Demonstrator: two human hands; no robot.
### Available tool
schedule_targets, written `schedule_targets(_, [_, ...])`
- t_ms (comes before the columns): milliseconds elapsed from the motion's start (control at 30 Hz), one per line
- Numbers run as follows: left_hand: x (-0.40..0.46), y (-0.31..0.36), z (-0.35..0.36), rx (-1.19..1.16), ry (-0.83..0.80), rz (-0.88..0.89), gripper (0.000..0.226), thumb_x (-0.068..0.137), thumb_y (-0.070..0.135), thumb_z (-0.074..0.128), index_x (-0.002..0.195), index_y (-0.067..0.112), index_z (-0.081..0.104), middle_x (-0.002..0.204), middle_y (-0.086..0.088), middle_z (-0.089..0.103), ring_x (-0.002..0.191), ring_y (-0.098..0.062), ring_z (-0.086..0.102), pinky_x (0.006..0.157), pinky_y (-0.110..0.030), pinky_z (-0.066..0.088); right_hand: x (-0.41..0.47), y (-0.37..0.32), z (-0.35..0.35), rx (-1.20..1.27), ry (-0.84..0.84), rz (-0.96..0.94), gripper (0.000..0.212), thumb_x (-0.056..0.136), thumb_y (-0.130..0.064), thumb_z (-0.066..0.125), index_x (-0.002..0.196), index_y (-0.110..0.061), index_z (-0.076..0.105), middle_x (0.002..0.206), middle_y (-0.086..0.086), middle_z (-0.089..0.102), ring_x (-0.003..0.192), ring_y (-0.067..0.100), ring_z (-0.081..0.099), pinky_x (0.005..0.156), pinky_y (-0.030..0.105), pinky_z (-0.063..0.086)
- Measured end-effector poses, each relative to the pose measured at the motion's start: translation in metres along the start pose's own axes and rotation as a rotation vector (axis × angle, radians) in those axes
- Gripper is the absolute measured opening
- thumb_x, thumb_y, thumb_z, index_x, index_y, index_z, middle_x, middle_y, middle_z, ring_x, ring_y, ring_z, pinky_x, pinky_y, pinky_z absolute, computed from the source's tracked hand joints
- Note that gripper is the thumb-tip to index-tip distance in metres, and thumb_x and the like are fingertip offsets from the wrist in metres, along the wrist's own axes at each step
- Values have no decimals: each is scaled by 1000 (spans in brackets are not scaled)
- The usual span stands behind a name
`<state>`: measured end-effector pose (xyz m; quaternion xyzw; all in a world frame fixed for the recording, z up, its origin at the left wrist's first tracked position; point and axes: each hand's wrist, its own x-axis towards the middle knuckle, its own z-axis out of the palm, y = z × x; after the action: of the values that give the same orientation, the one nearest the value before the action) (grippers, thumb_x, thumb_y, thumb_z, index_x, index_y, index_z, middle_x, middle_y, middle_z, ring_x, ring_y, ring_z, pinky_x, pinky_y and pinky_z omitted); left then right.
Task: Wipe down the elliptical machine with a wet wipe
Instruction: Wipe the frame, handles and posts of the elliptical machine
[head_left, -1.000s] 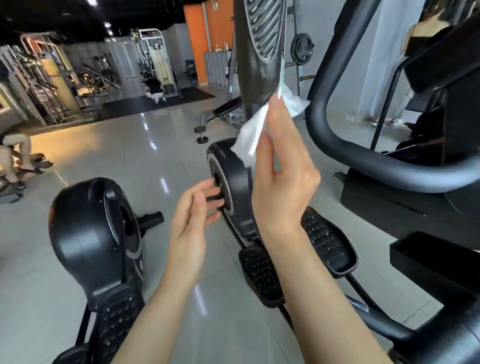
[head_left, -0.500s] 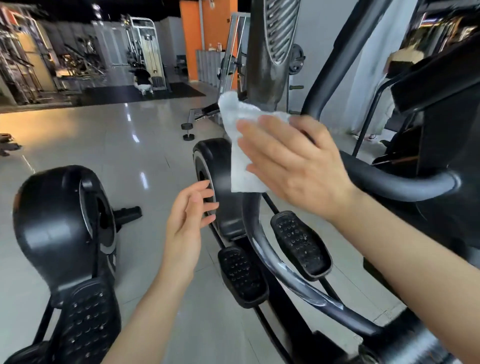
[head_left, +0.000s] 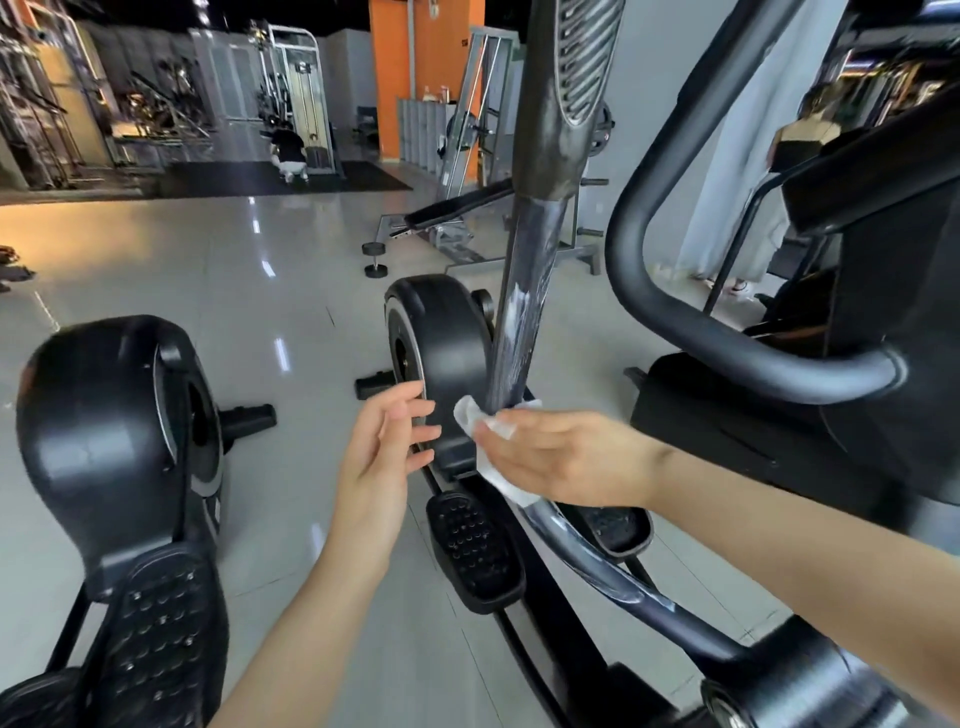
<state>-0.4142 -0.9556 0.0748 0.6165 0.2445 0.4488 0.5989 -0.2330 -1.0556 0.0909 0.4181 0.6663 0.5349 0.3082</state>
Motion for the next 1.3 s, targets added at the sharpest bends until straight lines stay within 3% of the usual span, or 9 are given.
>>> schedule_targets(67, [0, -3, 1, 1, -10, -8, 26, 103, 27, 35, 111, 29, 60, 110, 1, 66, 95, -11, 67, 86, -30, 55, 4, 29, -8, 172, -67, 90, 29, 99, -9, 43, 125, -6, 57, 120, 16, 64, 124, 32, 48, 104, 36, 39])
schedule_targets(133, [1, -4, 3, 1, -17, -12, 27, 104, 26, 35, 112, 29, 60, 110, 1, 66, 95, -10, 66, 86, -29, 55, 3, 76, -11, 319, 140, 248, 29, 101, -10, 46, 125, -8, 62, 119, 16, 66, 107, 28, 64, 84, 30, 52])
schedule_targets(233, [0, -9, 7, -7, -38, -22, 27, 101, 32, 37, 113, 28, 61, 110, 1, 67, 96, -11, 66, 86, -28, 54, 0, 113, -11, 271, 515, 477, 25, 94, 1, 60, 117, -2, 69, 127, 14, 63, 119, 26, 60, 104, 37, 44])
schedule_targets(300, [-3, -13, 10, -9, -55, -40, 32, 95, 39, 38, 113, 28, 61, 109, 1, 67, 97, -11, 66, 86, -28, 53, 5, 94, -5, 351, 428, 518, 23, 93, 1, 58, 113, 1, 69, 114, 21, 68, 106, 35, 66, 93, 42, 52])
schedule_targets(400, [-9, -19, 10, -11, -48, -69, 30, 96, 38, 38, 112, 29, 61, 110, 0, 67, 99, -13, 66, 88, -28, 52, 11, 34, -3, 477, 87, 298, 27, 95, -5, 44, 112, 0, 65, 99, 22, 68, 86, 40, 66, 73, 48, 56])
schedule_targets(500, [-11, -24, 8, -13, -17, -93, 25, 101, 31, 37, 109, 30, 61, 109, 1, 67, 97, -10, 66, 87, -27, 51, -12, -30, 21, 498, 87, 31, 49, 97, 6, 24, 114, -10, 66, 132, 12, 60, 130, 28, 49, 113, 42, 34])
schedule_targets(633, [-14, -27, 8, -8, -1, -108, 25, 104, 26, 36, 108, 30, 61, 107, 2, 67, 94, -7, 66, 87, -27, 51, -19, -28, 34, 503, 157, -110, 27, 92, -5, 55, 112, -16, 69, 137, 7, 57, 134, 20, 46, 114, 35, 32])
schedule_targets(900, [-17, -23, 15, 8, -9, -87, 26, 104, 26, 36, 110, 29, 61, 110, 2, 67, 97, -9, 66, 87, -26, 53, 16, 83, 11, 374, 752, 517, 17, 90, 0, 66, 104, -3, 74, 123, 12, 65, 119, 24, 60, 106, 38, 44])
schedule_targets(1300, [-29, -35, 12, 82, 29, -129, 25, 104, 26, 37, 109, 27, 61, 104, 4, 69, 93, -9, 68, 81, -24, 54, 45, -91, -6, 1086, 654, 1363, 27, 89, 6, 60, 114, -1, 68, 133, 17, 57, 122, 26, 56, 102, 29, 47])
